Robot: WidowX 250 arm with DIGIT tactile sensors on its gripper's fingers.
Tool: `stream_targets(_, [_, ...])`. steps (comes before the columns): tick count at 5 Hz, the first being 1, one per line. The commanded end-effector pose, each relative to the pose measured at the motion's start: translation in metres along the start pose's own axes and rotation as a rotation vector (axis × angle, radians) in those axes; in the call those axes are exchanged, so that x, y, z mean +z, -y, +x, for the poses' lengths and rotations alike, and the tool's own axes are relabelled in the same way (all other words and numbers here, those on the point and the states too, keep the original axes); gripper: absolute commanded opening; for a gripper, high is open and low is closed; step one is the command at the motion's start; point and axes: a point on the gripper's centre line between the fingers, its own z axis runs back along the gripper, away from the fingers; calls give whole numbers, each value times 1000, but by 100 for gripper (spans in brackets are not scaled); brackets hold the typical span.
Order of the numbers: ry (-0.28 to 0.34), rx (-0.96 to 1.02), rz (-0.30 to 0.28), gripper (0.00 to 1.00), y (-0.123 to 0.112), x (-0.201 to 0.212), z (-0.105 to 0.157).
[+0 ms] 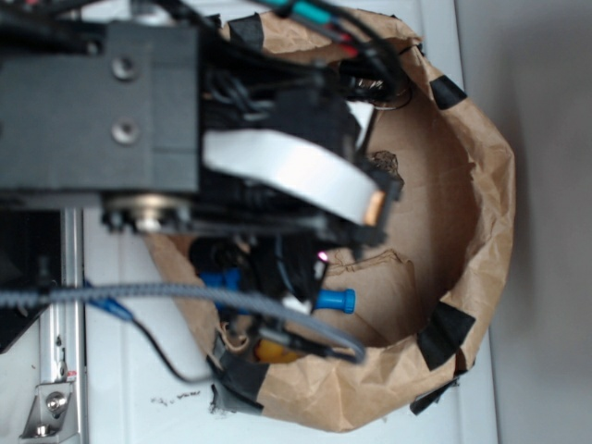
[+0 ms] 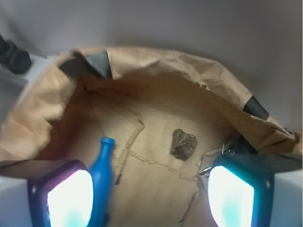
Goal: Grab the silver keys.
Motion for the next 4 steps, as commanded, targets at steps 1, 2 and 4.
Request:
stream_targets(1, [-41, -106, 177, 100, -12, -20, -24])
stream_targets(2, [-106, -28, 273, 100, -26, -36, -20])
stream_targets(4, [-106, -28, 273, 100, -26, -36, -20])
